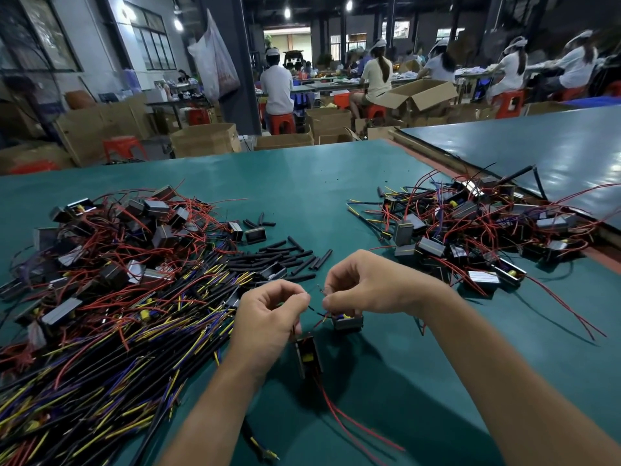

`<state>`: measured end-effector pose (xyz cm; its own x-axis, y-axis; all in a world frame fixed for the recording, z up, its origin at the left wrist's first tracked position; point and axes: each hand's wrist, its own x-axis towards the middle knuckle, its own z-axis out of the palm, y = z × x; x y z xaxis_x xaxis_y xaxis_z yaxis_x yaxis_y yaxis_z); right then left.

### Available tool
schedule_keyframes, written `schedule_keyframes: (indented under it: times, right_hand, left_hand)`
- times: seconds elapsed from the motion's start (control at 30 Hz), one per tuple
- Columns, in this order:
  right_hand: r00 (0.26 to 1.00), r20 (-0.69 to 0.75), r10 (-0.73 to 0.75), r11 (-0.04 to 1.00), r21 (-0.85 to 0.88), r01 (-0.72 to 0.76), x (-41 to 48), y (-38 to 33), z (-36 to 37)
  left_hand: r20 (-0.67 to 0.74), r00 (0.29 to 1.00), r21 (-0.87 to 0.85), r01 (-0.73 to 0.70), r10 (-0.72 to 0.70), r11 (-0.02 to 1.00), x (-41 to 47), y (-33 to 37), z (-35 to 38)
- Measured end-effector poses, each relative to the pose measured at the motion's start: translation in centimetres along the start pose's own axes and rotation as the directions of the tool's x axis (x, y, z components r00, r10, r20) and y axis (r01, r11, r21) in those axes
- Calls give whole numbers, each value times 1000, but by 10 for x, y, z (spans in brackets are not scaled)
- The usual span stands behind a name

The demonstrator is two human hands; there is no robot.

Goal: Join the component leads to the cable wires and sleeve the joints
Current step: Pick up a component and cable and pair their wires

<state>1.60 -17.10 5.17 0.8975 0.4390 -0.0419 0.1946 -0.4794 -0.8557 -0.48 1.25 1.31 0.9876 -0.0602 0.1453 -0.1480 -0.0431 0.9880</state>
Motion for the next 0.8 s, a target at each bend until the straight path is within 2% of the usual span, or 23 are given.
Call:
schedule_keyframes:
  times: [0.2,0.37,0.57,0.7,0.8]
  right_hand:
    - [1000,14,-23,1000,19,23,2,1,4]
    - [999,53,-5,1000,20,4,2,1,10]
    - [998,68,-4,1000,-5,4,1,-1,10]
    - [998,-36,-43,999,23,44,2,-3,12]
    - [997,-56,-46,998,43,48,4,-2,12]
  left_hand:
    - [86,992,36,-90,87,995,-4,3,2]
    - [35,990,20,-140,139,990,-4,7,3]
    - [-68,997,-98,-49,42,994,-2,9,0]
    - [-86,996,-109,6,-16,994,-2,11,0]
    - [-105,994,-106,17,-28,994,-1,10,-1]
